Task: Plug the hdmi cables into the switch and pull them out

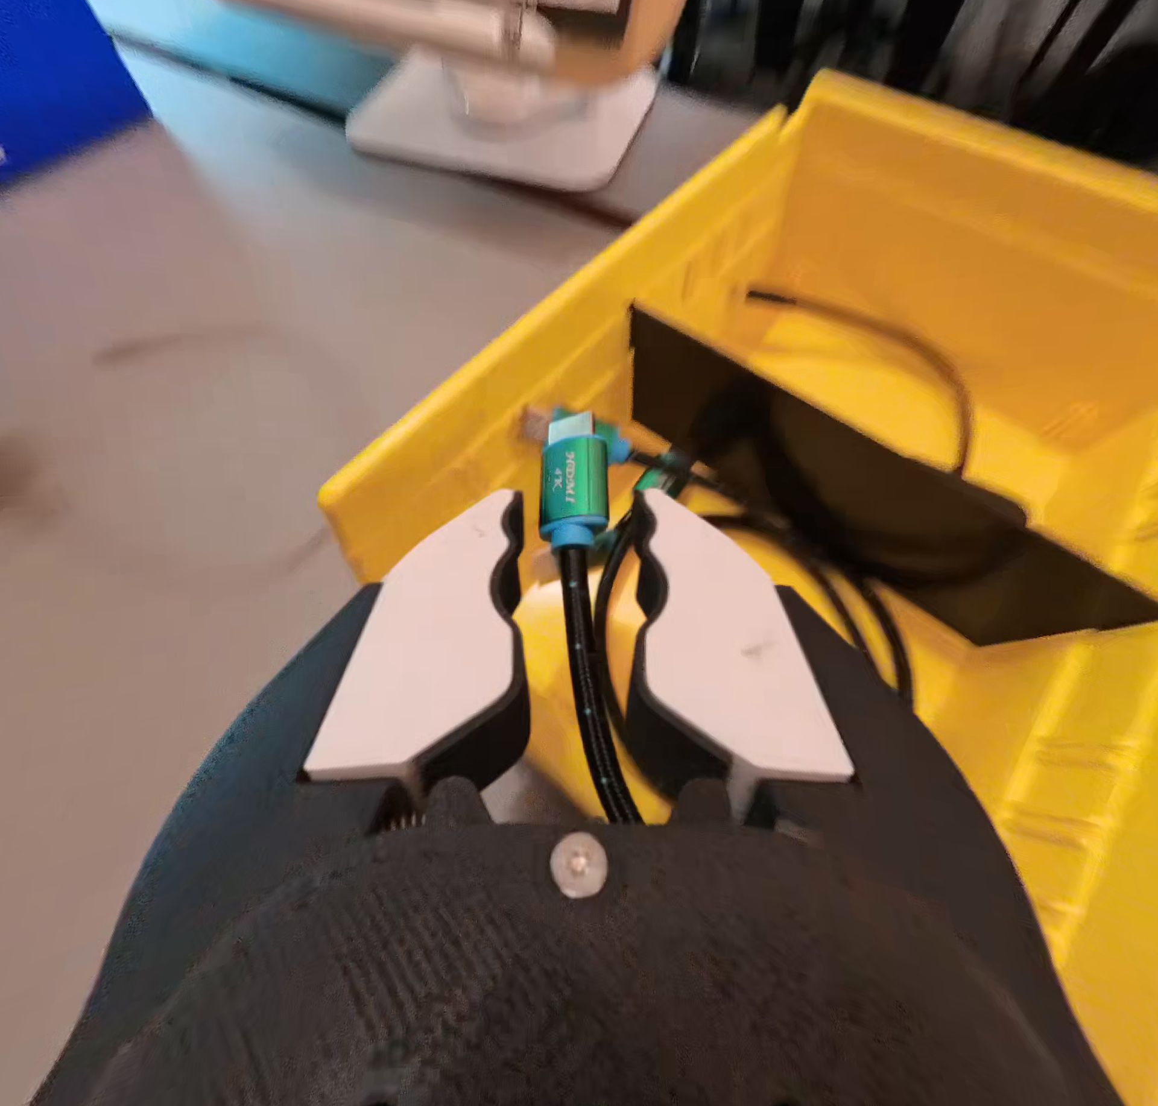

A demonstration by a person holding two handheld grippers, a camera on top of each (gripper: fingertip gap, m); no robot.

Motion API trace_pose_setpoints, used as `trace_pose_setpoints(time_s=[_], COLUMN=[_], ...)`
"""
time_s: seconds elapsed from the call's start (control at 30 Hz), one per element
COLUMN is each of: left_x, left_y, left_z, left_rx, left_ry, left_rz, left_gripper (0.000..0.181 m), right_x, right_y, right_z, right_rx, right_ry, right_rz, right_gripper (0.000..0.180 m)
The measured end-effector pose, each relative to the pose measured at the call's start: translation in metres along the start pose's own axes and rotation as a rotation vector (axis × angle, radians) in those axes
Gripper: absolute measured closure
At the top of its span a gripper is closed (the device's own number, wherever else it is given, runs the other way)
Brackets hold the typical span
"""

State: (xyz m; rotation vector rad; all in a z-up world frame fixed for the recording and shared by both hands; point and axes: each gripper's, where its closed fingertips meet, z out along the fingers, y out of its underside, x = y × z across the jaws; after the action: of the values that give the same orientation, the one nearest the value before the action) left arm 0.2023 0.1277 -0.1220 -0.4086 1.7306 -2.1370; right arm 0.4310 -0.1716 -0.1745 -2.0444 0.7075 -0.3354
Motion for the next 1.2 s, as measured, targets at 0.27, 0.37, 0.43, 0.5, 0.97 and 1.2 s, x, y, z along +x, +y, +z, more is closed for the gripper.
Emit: trace_pose_setpoints(time_s=[0.27, 0.37, 0.43, 0.5, 0.97, 1.2], left_x=[0.002, 0.002, 0.004, 0.006, 0.029, 0.038], left_y=[0.0, 0.0, 0.003, 0.007, 0.026, 0.032], left_z=[0.001, 0.001, 0.003, 0.005, 0.009, 0.014], left_rx=[-0.004, -0.018, -0.041, -0.072, -0.267, -0.276], left_ry=[0.004, 0.005, 0.015, 0.027, 0.13, 0.185], left_rz=[0.008, 0.019, 0.028, 0.039, 0.162, 0.155], left_gripper=[0.159, 0.159, 0.159, 0.159, 0.159, 0.159], right_x=[-0.025, -0.073, -0.139, -0.209, -0.289, -0.291], right_y=[-0.018, -0.056, -0.065, -0.065, -0.063, -0.044], right_z=[-0.015, -0.054, -0.066, -0.069, 0.019, 0.032], right_rx=[0.035, 0.278, 0.368, 0.42, 0.384, 0.356], right_ry=[-0.111, -0.174, -0.338, -0.511, -0.682, -0.65], right_rz=[0.064, -0.034, -0.13, -0.242, -0.379, -0.383], right_gripper=[0.112, 0.105, 0.103, 0.105, 0.129, 0.137])
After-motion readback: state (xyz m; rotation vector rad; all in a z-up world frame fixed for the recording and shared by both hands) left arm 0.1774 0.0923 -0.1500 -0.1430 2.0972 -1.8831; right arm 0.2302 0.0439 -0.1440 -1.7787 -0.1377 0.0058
